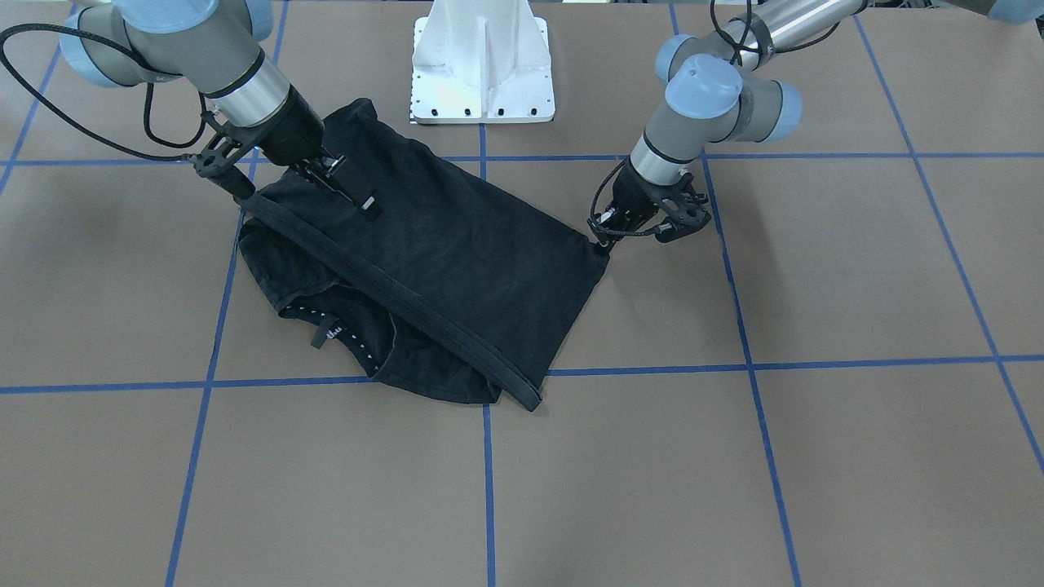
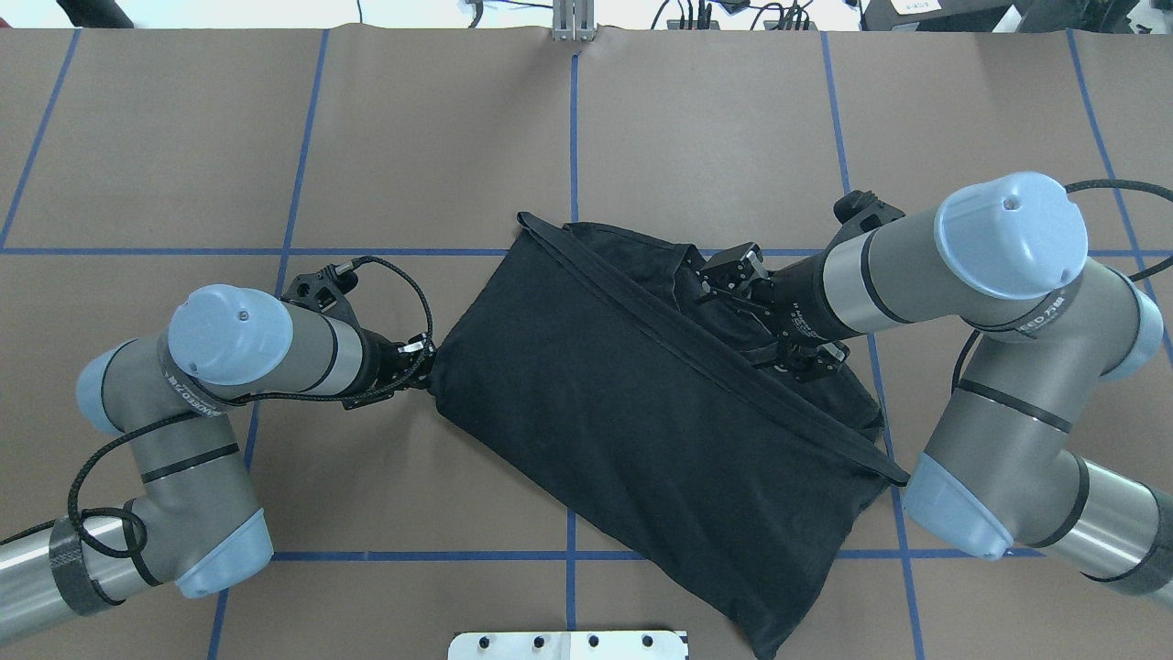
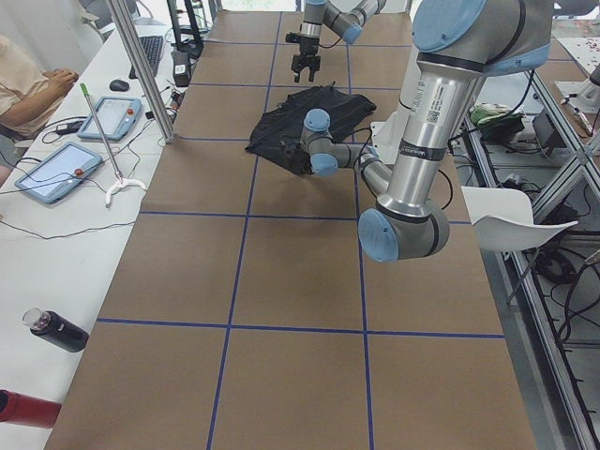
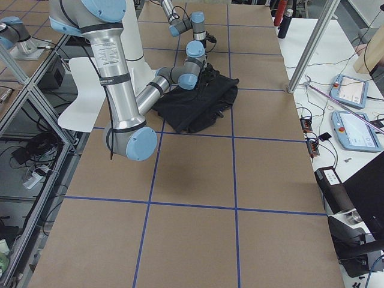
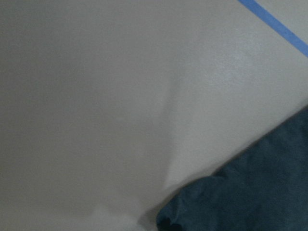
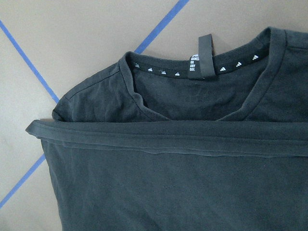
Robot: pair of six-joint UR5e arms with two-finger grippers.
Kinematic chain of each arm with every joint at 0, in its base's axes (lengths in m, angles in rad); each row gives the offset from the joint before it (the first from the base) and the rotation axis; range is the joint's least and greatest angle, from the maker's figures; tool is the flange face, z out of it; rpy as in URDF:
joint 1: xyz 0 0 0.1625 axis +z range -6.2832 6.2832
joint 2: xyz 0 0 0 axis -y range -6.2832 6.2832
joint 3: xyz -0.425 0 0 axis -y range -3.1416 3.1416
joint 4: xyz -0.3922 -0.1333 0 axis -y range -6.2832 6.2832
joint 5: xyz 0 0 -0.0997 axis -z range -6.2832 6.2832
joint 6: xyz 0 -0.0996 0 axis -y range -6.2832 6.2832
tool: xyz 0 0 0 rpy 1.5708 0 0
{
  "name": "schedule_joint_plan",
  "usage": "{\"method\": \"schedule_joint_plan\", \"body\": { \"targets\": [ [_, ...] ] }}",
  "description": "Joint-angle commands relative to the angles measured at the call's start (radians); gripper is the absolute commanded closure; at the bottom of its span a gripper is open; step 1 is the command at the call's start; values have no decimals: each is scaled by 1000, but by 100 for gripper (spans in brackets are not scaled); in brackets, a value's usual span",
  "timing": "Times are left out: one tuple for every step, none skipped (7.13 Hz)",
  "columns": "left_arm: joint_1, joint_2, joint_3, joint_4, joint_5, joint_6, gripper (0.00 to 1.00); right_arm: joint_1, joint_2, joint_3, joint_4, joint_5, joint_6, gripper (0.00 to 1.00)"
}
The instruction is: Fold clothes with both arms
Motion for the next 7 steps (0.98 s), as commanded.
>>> {"method": "schedule_joint_plan", "body": {
  "targets": [
    [-42,-3,-20,0,0,67,100,10,-3,1,0,2,0,0],
    [-122,-9,-14,0,-3,165,100,14,-4,3,0,2,0,0],
    [-204,-43,59,-12,-4,263,100,25,-4,3,0,18,0,0],
    [-258,-186,227,-34,-4,278,100,42,-4,3,0,46,0,0],
    [-287,-278,390,-161,-3,276,100,49,-4,3,0,51,0,0],
    [-310,-378,564,-283,-1,278,100,56,-6,3,0,52,0,0],
    [-316,-498,721,-348,16,276,100,57,-4,4,0,52,0,0]
  ]
}}
